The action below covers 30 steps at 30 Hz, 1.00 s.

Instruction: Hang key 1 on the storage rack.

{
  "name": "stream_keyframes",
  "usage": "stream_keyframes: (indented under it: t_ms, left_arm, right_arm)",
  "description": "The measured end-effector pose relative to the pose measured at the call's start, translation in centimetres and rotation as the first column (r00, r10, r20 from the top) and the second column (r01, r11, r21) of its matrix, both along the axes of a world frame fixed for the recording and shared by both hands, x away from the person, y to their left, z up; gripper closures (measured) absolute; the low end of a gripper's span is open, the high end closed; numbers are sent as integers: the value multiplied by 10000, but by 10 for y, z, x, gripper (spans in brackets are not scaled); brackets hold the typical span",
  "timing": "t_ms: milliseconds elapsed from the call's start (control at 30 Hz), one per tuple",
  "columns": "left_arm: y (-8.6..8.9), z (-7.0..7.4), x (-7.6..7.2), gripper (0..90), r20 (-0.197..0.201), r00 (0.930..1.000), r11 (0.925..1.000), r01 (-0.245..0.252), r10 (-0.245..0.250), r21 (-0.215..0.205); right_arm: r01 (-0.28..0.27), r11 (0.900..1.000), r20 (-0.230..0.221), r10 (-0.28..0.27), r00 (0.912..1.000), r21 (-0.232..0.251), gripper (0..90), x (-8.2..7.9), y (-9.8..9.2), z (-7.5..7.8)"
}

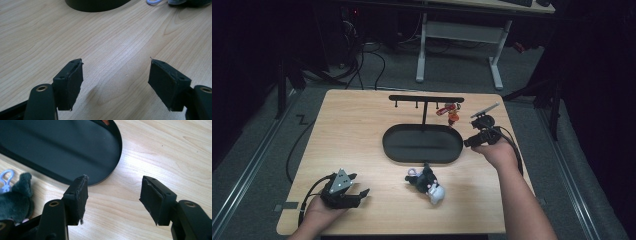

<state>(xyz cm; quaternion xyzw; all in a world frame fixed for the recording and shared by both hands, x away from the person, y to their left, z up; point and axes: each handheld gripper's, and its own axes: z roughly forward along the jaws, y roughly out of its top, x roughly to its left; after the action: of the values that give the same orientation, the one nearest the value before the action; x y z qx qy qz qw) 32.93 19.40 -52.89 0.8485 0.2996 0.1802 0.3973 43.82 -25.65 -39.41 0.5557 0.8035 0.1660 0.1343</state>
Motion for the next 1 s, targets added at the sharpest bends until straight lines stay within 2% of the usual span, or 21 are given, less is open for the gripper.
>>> stream_keyframes:
  t_ms: [167, 300, 400, 567, 633, 767, 867, 933, 967, 1000]
  left_arm:
    - [-2, 0, -1, 287, -68, 10000, 10000, -32, 31, -35]
    - [-2, 1, -1, 295, -175, 9998, 9999, -86, 85, -89]
    - [-3, 1, -2, 305, -239, 9996, 9998, -126, 123, -140]
    - [-8, 2, -4, 318, -334, 9994, 9997, -119, 112, -208]
    - [-10, 2, -5, 324, -371, 9993, 9998, -95, 87, -190]
    - [-16, 3, -7, 340, -447, 9990, 9997, -82, 71, -245]
    - [-22, 3, -9, 355, -470, 9989, 9997, -77, 65, -248]
    - [-28, 4, -10, 356, -423, 9991, 9998, -99, 92, -171]
    - [-31, 5, -10, 363, -416, 9991, 9998, -123, 117, -150]
    - [-34, 6, -10, 370, -379, 9992, 9997, -168, 162, -172]
  right_arm:
    - [-1, 9998, 667, -11, 9978, 180, 391, -29, -6, -17]
    - [1, 9996, 1391, -40, 9903, 281, 414, -51, -10, -35]
    - [-4, 9981, 1809, -106, 9835, 610, 432, -66, -14, -49]
    - [-71, 9973, 2637, -124, 9645, 726, 457, -90, -15, -70]
    - [-71, 9959, 2799, -185, 9599, 902, 466, -99, -15, -79]
    - [-147, 9911, 3328, -306, 9425, 1327, 473, -118, -17, -95]
    - [-19, 9869, 3672, -583, 9283, 1615, 496, -133, -20, -106]
    - [203, 9824, 3968, -938, 9131, 1856, 512, -143, -24, -114]
    - [370, 9784, 3899, -1155, 9136, 2032, 515, -146, -27, -116]
    - [342, 9779, 3866, -1135, 9152, 2061, 522, -148, -30, -117]
